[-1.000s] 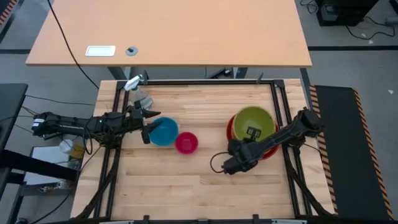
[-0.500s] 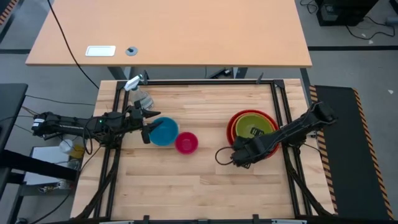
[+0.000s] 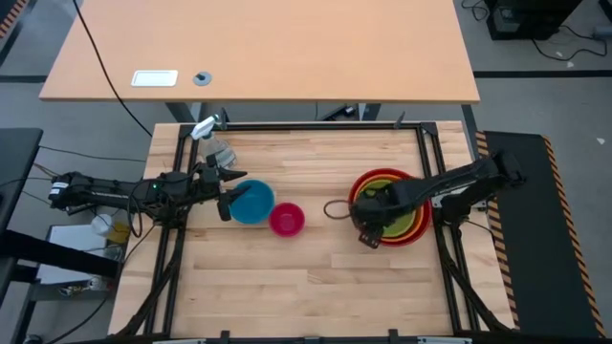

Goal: Nest bowls inside each other
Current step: Stack the green bowl on the top of the orange bowl, then stack the blue bowl on the top of the green bowl

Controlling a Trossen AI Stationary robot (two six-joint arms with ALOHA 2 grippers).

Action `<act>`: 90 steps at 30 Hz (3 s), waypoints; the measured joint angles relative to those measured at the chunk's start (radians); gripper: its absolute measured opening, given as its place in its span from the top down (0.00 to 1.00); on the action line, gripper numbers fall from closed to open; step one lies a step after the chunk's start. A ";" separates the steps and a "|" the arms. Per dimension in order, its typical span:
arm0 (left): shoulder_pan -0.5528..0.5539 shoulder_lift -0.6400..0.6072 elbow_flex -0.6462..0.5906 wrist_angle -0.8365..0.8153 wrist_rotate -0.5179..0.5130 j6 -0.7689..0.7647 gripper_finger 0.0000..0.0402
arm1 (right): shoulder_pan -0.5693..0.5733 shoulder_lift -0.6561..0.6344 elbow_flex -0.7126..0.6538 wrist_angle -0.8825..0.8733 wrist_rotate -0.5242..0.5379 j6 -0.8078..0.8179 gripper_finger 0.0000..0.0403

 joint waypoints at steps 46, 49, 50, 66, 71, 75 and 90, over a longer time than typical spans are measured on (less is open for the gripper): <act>-0.080 0.000 0.197 -0.637 0.199 -0.334 0.48 | -0.120 0.957 0.895 0.710 0.069 -1.035 0.55; -0.081 0.000 0.197 -0.604 0.199 -0.308 0.48 | -0.126 0.957 0.895 0.688 0.115 -1.034 0.56; -0.081 0.000 0.197 -0.592 0.199 -0.300 0.48 | -0.127 0.957 0.895 0.687 0.135 -1.034 0.56; -0.080 0.000 0.197 -0.498 0.191 -0.256 0.48 | -0.147 0.956 0.895 0.631 0.182 -1.050 0.94; -0.080 -0.001 0.197 -0.499 0.103 -0.254 0.48 | -0.147 0.937 0.895 0.657 0.290 -1.108 0.93; -0.080 -0.001 0.196 -0.498 -0.023 -0.253 0.48 | -0.142 0.869 0.895 0.603 0.426 -1.113 0.93; -0.080 0.017 0.196 -0.416 -0.188 -0.178 0.48 | -0.054 0.636 0.895 -0.292 0.711 -0.509 0.93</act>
